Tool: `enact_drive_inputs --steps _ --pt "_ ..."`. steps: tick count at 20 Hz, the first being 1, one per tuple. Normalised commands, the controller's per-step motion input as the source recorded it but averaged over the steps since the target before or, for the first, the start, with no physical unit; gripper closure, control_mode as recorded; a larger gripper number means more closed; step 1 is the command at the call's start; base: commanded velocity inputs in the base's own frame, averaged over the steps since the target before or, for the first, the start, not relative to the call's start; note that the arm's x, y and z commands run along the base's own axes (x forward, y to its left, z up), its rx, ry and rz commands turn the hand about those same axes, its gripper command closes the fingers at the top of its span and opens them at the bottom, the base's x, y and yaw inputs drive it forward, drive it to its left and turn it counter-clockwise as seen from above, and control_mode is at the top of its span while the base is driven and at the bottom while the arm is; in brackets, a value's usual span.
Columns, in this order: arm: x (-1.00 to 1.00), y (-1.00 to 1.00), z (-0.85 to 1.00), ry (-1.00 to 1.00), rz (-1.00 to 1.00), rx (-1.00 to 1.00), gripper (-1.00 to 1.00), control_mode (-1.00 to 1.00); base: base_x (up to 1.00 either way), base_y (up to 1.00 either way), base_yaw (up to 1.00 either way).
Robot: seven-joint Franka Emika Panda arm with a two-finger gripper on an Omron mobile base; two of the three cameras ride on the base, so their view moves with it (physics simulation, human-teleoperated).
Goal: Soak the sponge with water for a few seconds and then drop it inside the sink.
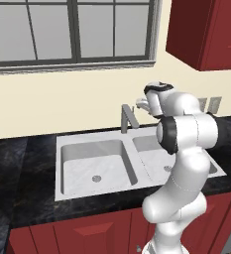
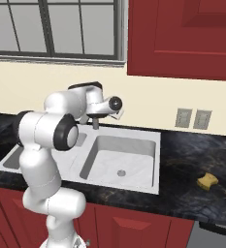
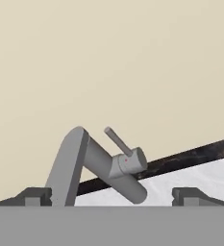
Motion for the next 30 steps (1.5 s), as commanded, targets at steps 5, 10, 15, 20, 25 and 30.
enact_drive_inputs --steps 5,10,15,20,25,30 --pt "0.29 0.0 -0.09 0.0 0.0 0.0 -1.0 -1.0 0.0 0.0 0.0" --pt "0.38 0.0 -0.04 0.0 0.0 0.0 -1.0 -1.0 0.0 0.0 0.0" --pt "0.29 0.0 -0.08 0.0 0.0 0.0 -1.0 -1.0 0.0 0.0 0.0" --pt "0.26 0.0 -0.13 0.0 0.0 0.0 -1.0 -1.0 0.0 0.0 0.0" --pt "0.25 0.0 -0.22 0.0 0.0 0.0 -1.0 -1.0 0.0 0.0 0.0" --pt "0.12 0.03 -0.14 0.0 0.0 0.0 -1.0 -1.0 0.0 0.0 0.0"
